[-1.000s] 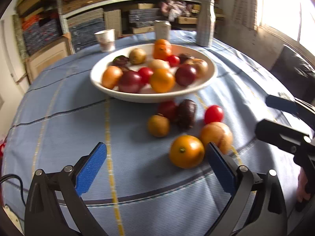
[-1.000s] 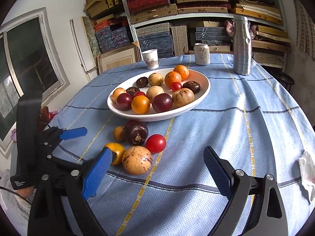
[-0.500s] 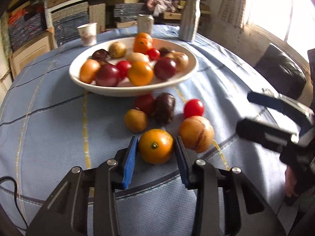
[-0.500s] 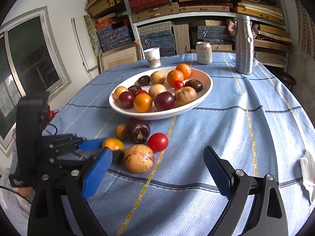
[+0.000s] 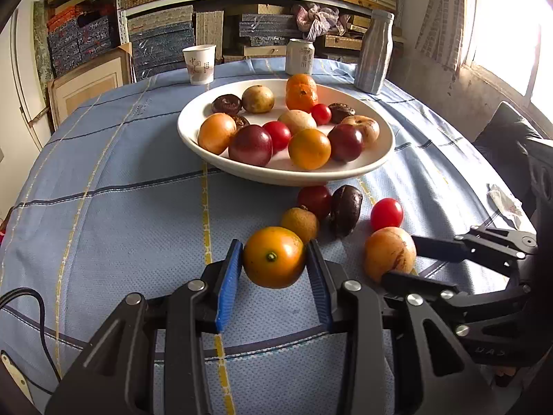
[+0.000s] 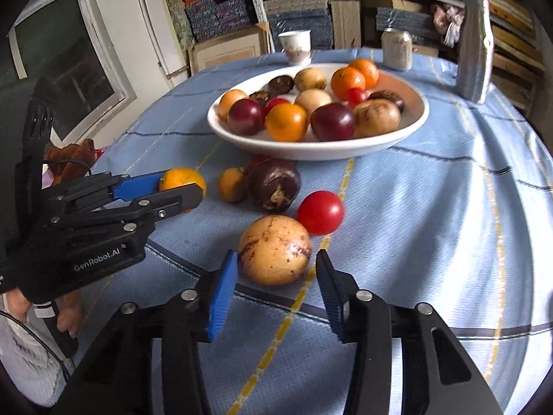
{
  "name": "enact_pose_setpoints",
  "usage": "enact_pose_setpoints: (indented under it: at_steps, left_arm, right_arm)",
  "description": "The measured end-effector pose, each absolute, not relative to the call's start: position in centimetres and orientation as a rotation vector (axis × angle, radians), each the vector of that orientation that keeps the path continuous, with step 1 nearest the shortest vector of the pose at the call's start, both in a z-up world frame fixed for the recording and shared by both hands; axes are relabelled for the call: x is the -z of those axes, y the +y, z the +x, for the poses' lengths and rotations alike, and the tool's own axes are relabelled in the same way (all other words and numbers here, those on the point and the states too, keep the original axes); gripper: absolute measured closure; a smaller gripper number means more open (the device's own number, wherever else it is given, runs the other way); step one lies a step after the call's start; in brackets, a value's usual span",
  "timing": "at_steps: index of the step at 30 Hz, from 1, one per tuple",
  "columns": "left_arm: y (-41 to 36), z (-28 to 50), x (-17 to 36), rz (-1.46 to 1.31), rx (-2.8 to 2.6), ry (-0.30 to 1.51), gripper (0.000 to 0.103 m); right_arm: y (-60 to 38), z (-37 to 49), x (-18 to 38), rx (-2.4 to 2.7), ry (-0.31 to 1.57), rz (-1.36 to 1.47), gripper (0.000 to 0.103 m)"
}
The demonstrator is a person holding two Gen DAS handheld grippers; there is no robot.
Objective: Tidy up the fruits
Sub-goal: 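Grasp an orange with the left tool while the right tool grasps the pale speckled fruit, then carry the orange and speckled fruit over the plate and open both tools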
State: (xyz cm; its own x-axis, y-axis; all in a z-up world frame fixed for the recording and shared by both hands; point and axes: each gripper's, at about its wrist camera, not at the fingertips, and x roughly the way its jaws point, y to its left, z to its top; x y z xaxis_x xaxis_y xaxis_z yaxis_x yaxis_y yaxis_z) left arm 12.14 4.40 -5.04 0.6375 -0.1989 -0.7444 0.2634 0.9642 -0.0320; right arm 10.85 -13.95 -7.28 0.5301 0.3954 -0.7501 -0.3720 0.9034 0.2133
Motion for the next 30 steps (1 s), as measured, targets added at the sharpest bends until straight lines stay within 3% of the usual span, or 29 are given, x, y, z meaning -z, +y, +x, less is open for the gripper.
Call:
enact_pose_setpoints:
  at_steps: [8,14,15,20,26,30]
  left_arm:
    - [4.8,12.0,4.2,0.068,0.246,0.813,0.066]
    - [5.9,13.2,-1.0,0.071,0.188,0.718,0.066]
    - [6.1,13.9,-2.3,0.064,0.183,0.7,0.066]
    - [6.0,17.9,-5.3,0.001,0.18,0.668,0.066]
    - [5.2,22.2,-2.6,-0.066,0.199,0.722,0.066]
    - [5.2,22.8,-0.6,-0.061,0.222,0.756,0.066]
  right_arm:
    - [-15.5,10.1,6.1,-0.449,0.834,0.094,0.06]
    - [-19.0,11.1,0.8,-0.409,0.723,0.183,0.063]
    - [-19.5,11.7,-0.8,-0.388,0.689,0.18,0.07]
    - [-21.0,15.5,-4.9,-0.35,0.617,0.208,0.07]
    - [-20.6,19.2,-1.6,-0.321,0.701,0.164,0.069]
    - [-21.8,18.6,2.3,-0.261,0.77,0.048,0.06]
